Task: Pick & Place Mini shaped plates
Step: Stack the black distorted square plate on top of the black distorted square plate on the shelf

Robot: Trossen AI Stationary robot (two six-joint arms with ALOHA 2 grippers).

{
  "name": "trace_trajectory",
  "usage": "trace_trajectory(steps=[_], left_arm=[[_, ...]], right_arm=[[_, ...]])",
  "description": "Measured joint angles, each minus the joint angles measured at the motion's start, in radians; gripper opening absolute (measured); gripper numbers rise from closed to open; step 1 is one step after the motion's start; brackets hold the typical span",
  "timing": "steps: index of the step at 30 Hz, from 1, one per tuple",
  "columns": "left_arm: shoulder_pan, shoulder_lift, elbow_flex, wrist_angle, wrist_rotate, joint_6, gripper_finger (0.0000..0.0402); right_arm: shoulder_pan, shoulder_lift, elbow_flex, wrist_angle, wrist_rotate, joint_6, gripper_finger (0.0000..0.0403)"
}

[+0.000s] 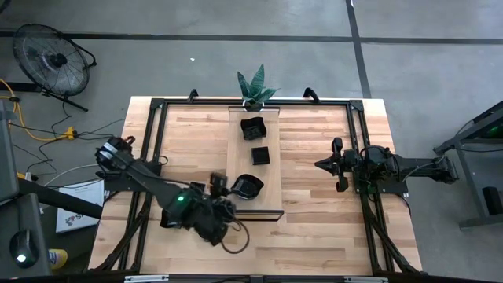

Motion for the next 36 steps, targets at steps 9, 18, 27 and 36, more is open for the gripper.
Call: trace_trajectory(steps=[9,18,27,36], left_arm=[[-0.113,-0.065,0.000,-0.301,-0.083,-0.514,0.0166],[-0.139,-0.101,-0.031,-0.421,0.051,-0.854,0.0166],[-0.124,-0.256,-0.314,-0.272,0.208,-0.961,0.0166],[-0.053,-0.438,-0.646,0.053,0.406,-0.980,0.0166]], right_arm=[[0.000,0.000,0.000,0.000,0.000,0.000,0.0012],[0.000,0.000,0.000,0.000,0.000,0.000,0.0012],[0.000,0.000,0.000,0.000,0.000,0.000,0.0012],[0.000,0.000,0.000,0.000,0.000,0.000,0.0012]])
